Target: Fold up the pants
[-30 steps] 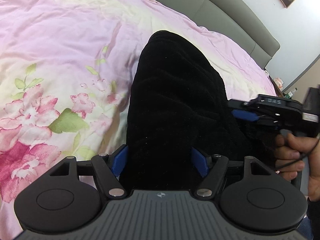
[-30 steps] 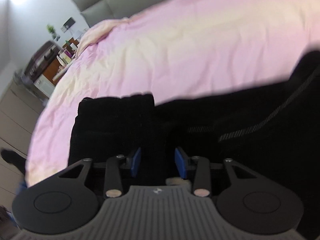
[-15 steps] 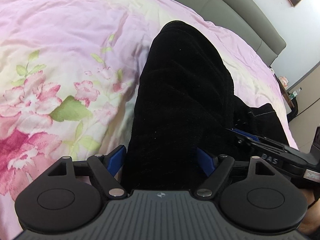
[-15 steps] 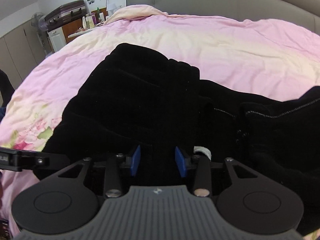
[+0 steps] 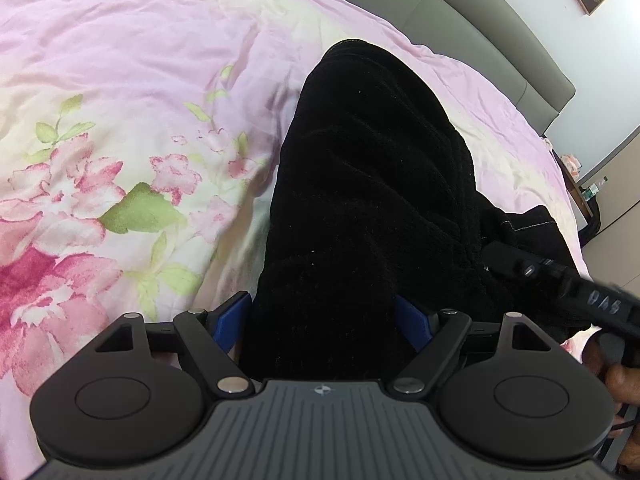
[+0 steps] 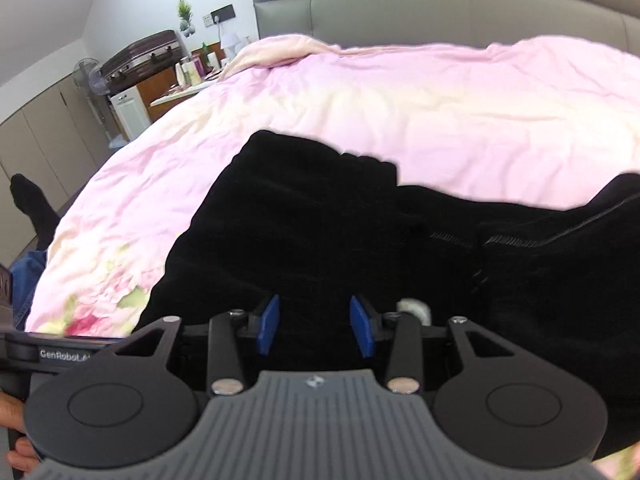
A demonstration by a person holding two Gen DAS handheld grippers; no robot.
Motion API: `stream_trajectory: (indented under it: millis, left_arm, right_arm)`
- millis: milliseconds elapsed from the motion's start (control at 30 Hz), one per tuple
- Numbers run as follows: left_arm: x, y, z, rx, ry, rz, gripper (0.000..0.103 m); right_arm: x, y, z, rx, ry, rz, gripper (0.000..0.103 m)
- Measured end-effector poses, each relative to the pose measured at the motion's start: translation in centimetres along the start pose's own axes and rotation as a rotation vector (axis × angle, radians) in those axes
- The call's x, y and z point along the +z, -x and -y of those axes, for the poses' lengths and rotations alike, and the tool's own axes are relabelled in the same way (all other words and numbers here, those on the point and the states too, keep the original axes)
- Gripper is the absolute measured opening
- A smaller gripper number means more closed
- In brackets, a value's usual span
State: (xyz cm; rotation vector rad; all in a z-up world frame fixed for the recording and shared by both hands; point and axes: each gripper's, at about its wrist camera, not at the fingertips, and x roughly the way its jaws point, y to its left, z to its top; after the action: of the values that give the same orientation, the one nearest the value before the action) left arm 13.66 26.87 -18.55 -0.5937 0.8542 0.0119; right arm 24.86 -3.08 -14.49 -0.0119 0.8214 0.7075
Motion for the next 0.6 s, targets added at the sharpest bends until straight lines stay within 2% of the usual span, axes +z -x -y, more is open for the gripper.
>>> stream_trajectory:
  millis: [33, 100, 233, 300, 367, 533, 600]
  left_arm:
    - [0.0, 0.0, 0.1, 0.002, -0.009, -0.004, 0.094]
    - [-0.3, -0.2, 0.3, 0.015, -0.038, -0.013, 0.094]
    - [-0.8, 0.5, 1.1, 0.03, -0.093, 0.009, 0.093]
    - [-0.8, 0.9, 1.3, 0.037, -0.107, 0.016, 0.091]
    - [-0.5, 1.6, 1.7, 0.043, -0.113, 0.019, 0.086]
    - [0.7, 4.0, 4.3, 0.082, -0.137, 0.088, 0.081]
    - [1.6, 5.2, 6.7, 0.058, -0.114, 0.107, 0.081]
  right_arm:
    - [-0.7, -0.6, -0.2, -0.013, 0.02, -0.02, 0.038]
    - [-1.9, -1.1, -0.4, -0.024, 0.075, 0.007, 0.038]
    - [-0.9, 0.9, 0.9, 0.033, 0.01, 0.015, 0.044]
    - [-0.7, 2.6, 2.0, 0.033, -0.009, 0.041, 0.045]
    - [-0.7, 4.7, 3.7, 0.002, -0.024, 0.077, 0.048]
    - [-0.8, 10.0, 10.2, -0.085, -0.101, 0.163, 0.051]
    - [-0.9, 11.8, 12.9, -0.144, -0.123, 0.202, 0.052]
